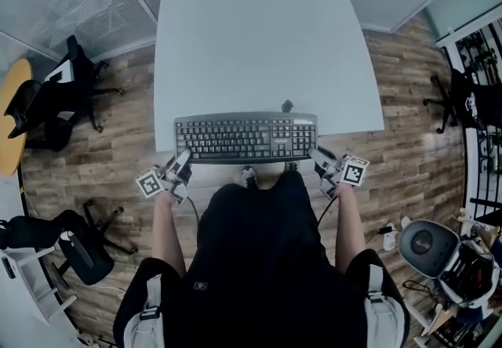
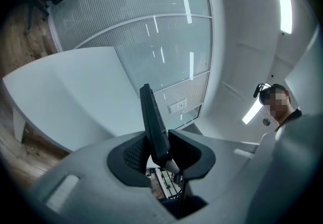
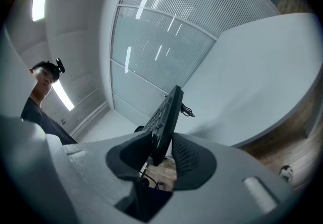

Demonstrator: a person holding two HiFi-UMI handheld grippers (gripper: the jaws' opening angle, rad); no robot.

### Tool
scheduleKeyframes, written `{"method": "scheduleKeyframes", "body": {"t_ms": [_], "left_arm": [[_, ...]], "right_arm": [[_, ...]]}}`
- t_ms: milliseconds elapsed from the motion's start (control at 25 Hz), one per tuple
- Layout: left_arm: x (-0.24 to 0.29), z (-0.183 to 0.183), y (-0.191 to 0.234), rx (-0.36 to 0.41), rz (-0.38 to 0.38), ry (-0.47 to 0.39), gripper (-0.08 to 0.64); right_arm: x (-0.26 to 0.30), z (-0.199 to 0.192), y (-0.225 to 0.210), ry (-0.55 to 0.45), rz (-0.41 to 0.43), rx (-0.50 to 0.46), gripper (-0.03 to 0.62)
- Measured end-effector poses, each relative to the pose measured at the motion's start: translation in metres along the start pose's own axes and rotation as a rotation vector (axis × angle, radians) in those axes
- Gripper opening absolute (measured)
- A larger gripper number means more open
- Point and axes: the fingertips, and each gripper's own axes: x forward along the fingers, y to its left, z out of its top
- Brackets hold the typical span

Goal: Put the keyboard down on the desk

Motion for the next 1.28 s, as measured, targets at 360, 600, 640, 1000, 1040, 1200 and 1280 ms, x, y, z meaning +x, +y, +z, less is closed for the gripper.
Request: {"method": "scheduleKeyframes", "body": {"t_ms": [360,600,640,1000,1040,1200,1280], "left_arm": [[0.014,0.004,0.014,0.006,0.061,0.013,0.1],[0.009,0.001,0.017,0.004,0.074,0.027,0.101],[0.009,0.0,0.019,0.003,0.079,0.03,0.101],[0.004,0.021,-0.03,0.046,0.077,0.014,0.103],[-0.002,0.023,-0.039,0.056,0.077,0.009,0.103],[0.007,0.024,-0.038,0.049,0.097,-0.002,0.104],[0.03,0.027,-0.025,0.022,0.104,-0.007,0.104]], "right_arm": [[0.014,0.022,-0.018,0.051,-0.007,-0.012,0.129],[0.016,0.024,-0.014,0.06,-0.028,-0.04,0.13],[0.017,0.024,-0.014,0.063,-0.033,-0.043,0.13],[0.017,0.046,0.024,0.031,-0.018,-0.05,0.132],[0.018,0.045,0.032,0.03,-0.012,-0.05,0.132],[0.019,0.054,0.017,0.08,-0.048,-0.067,0.135],[0.023,0.071,-0.007,0.105,-0.074,-0.073,0.135]]}}
